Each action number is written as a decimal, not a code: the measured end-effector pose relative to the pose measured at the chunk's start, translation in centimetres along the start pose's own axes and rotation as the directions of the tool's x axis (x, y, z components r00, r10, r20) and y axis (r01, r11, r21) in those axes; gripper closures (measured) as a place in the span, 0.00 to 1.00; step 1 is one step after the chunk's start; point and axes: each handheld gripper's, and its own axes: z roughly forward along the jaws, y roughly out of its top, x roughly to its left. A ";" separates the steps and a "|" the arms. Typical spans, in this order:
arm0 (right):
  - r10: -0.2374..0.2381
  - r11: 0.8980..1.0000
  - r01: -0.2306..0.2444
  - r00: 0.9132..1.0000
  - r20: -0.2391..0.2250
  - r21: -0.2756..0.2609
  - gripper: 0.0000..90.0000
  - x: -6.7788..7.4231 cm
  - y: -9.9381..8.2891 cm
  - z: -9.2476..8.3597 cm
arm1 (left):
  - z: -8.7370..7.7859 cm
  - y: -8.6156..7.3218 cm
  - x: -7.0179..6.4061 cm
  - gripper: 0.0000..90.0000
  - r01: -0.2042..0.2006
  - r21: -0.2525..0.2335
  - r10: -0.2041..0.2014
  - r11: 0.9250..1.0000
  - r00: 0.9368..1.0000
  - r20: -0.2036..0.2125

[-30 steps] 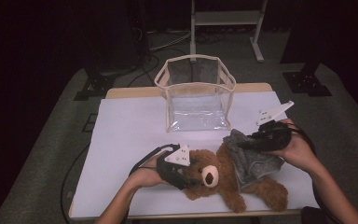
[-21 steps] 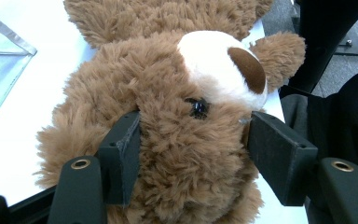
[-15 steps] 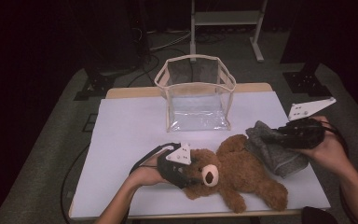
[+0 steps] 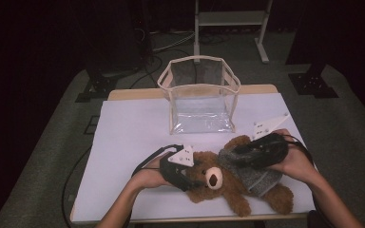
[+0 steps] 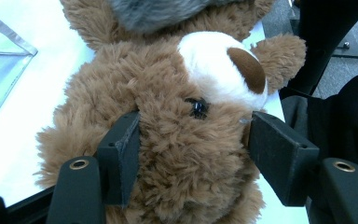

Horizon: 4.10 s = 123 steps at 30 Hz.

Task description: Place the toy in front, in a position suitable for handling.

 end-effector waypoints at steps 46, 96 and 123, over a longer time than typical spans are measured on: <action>0.048 0.998 -0.049 0.998 -0.032 -0.038 0.84 -0.7 -6.2 0.7 | 1.8 -0.5 3.0 0.13 0.233 -0.022 -0.229 0.972 0.966 0.118; 0.036 0.999 -0.037 0.999 -0.039 -0.022 0.84 -2.6 -3.1 2.4 | -2.1 -0.6 4.3 0.34 0.194 -0.034 -0.194 0.980 0.981 0.015; 0.068 0.987 -0.074 0.997 -0.045 -0.142 0.84 -3.9 -2.5 1.4 | -1.9 3.6 5.2 0.67 0.076 -0.010 -0.076 0.997 0.992 -0.102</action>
